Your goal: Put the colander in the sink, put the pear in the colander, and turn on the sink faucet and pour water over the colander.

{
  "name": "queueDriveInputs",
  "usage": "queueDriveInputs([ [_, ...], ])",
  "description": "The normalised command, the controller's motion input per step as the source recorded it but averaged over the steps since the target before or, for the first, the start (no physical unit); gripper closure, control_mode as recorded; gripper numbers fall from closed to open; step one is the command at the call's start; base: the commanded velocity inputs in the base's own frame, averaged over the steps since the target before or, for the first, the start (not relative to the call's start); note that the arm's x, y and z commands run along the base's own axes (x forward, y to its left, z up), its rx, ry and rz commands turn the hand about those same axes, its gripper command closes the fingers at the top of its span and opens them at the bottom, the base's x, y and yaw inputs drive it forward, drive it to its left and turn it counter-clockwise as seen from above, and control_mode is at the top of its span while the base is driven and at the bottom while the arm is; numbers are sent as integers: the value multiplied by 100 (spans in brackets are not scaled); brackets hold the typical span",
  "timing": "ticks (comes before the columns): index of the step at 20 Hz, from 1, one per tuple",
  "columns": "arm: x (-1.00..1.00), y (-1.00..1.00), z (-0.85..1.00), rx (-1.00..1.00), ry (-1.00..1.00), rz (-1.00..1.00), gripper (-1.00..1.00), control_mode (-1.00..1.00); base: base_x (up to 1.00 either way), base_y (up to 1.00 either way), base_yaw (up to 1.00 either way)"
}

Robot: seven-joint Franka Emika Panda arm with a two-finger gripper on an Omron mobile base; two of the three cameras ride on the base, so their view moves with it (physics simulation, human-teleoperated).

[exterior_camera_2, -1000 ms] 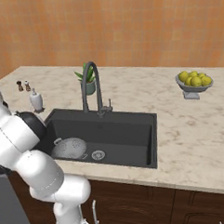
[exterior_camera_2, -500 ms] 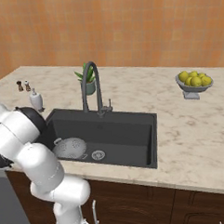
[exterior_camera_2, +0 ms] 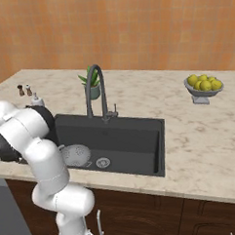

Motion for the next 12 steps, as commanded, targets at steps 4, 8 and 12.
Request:
queueDriveInputs([
  [4,24,21,-8,0,0,-2,-100,-100,0,0,0],
  [8,11,24,0,0,1,-2,-100,-100,0,0,0],
  [12,1,33,0,0,0,-4,-100,-100,0,0,0],
])
